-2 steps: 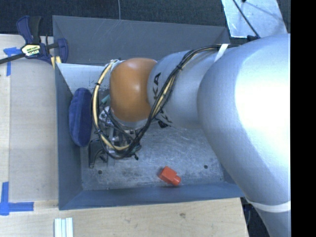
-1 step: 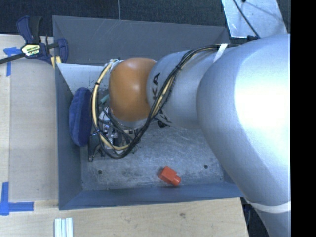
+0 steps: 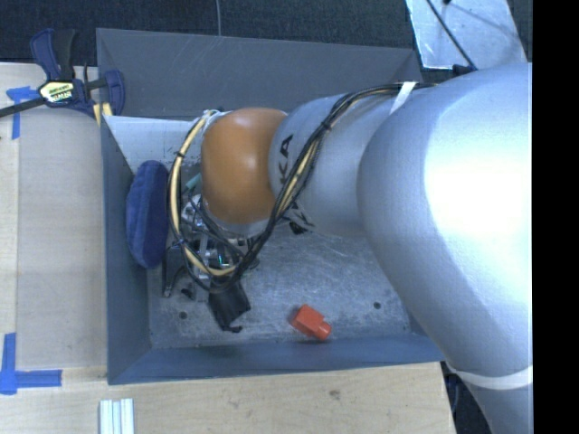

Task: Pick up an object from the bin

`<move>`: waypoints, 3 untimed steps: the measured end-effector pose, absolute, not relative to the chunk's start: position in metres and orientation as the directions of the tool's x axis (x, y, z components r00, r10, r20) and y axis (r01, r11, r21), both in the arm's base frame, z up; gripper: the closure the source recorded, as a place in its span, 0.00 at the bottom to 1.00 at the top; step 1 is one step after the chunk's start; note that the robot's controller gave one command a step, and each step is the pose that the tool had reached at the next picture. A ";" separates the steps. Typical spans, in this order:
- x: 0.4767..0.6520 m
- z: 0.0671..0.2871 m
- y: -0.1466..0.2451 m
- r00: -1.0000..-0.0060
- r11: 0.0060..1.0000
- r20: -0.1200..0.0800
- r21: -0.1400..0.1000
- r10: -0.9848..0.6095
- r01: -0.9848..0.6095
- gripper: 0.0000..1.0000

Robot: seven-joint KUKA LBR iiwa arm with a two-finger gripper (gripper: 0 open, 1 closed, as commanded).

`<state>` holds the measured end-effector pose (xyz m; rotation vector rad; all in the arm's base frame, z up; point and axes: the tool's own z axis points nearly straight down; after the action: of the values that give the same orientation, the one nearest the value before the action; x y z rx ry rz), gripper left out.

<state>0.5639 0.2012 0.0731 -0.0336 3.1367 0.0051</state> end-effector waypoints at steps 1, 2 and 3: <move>0.563 0.071 0.200 -1.000 1.000 -0.003 0.002 -0.019 -0.019 1.00; 0.616 0.069 0.216 -0.998 0.998 0.008 -0.004 -0.055 -0.055 1.00; 0.606 0.172 0.214 -0.998 0.998 -0.004 0.001 -0.065 -0.065 1.00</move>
Offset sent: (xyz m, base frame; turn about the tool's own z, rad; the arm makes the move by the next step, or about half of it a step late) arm 0.0000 0.0000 0.0000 0.0000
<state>0.6061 0.2137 0.1724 -0.1018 3.1358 0.0014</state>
